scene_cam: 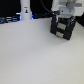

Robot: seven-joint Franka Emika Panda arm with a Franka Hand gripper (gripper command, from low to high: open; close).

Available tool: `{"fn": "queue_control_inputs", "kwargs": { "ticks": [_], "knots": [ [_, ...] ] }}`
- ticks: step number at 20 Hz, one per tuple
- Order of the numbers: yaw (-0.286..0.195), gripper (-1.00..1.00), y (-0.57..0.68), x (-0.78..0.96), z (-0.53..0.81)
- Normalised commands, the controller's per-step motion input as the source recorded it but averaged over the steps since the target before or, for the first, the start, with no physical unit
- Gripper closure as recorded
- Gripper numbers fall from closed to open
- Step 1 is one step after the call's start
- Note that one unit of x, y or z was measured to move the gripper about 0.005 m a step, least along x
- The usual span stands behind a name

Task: Open the kcup holder, insert the kcup into the holder, and close the kcup holder

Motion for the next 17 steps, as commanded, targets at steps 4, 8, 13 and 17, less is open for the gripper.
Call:
{"fn": "queue_control_inputs", "kwargs": {
  "ticks": [4, 8, 13, 17],
  "knots": [
    [0.071, -1.0, 0.36, -0.6, 0.14],
    [0.018, -1.0, 0.09, 0.0, 0.83],
    [0.0, -1.0, 0.0, 0.07, 0.58],
    [0.0, -1.0, 0.0, 0.0, 0.0]
  ]
}}
